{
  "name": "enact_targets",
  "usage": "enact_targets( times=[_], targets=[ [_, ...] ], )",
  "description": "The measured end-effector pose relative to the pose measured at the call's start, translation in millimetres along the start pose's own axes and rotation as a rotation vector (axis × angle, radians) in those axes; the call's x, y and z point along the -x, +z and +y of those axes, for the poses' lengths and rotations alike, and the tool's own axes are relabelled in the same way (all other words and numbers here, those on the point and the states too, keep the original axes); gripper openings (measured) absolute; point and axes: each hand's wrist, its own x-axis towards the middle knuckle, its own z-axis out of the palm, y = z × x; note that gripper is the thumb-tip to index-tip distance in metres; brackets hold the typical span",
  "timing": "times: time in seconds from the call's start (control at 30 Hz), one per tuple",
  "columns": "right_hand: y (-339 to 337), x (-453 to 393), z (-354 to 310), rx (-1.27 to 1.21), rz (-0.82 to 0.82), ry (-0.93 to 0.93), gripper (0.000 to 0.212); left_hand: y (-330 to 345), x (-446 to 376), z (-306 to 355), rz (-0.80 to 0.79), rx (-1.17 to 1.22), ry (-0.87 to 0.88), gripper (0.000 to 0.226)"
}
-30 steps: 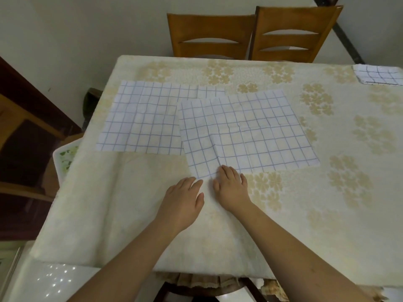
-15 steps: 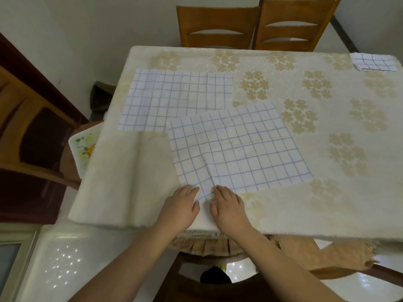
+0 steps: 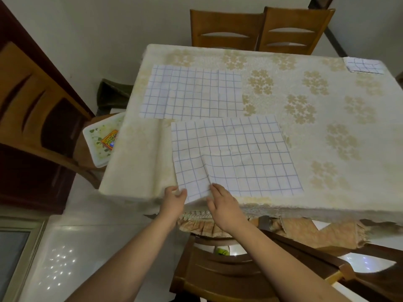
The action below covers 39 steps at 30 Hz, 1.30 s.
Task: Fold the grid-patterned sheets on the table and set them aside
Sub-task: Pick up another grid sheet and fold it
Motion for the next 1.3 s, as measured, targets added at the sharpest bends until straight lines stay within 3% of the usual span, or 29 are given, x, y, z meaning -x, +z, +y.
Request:
enact_targets(
  times=[0.07, 0.2, 0.47, 0.8, 0.97, 1.1, 1.2, 1.3],
  targets=[
    [1.9, 3.5, -3.1, -0.019, -0.008, 0.004, 0.053, -3.1, -4.4, -0.9, 0.015, 0.155, -0.075, 0.048],
    [4.6, 6.6, -6.2, -0.068, -0.04, 0.034, 0.052, -11.8, -7.7, 0.1, -0.014, 0.171, -0.025, 0.037],
    [-5.2, 4.3, -15.7, -0.111, 0.038, 0.07, 0.05, -30.6, 7.9, 14.3, 0.016, -0.206, 0.3, 0.039],
    [-44.5, -32.9, -69.9, -0.386, 0.129, 0.152, 0.052, -41.1, 49.8, 30.5, 0.007, -0.429, 0.699, 0.033],
    [-61.7, -41.7, -77.6, -0.211, 0.114, 0.181, 0.053, -32.1, 61.9, 31.4, -0.029, -0.564, 0.814, 0.035],
    [-69.0, -49.7, -69.1, -0.057, 0.132, 0.221, 0.026, -17.5, 67.8, 30.5, -0.057, -0.597, 0.862, 0.035],
    [-78.0, -50.3, -59.2, 0.005, 0.169, 0.233, 0.036, -6.1, 71.7, 36.6, -0.06, -0.586, 0.864, 0.032],
    [-93.0, -49.6, -42.6, -0.086, 0.167, 0.224, 0.032, 3.2, 77.7, 45.4, -0.089, -0.477, 0.778, 0.032]
  ],
)
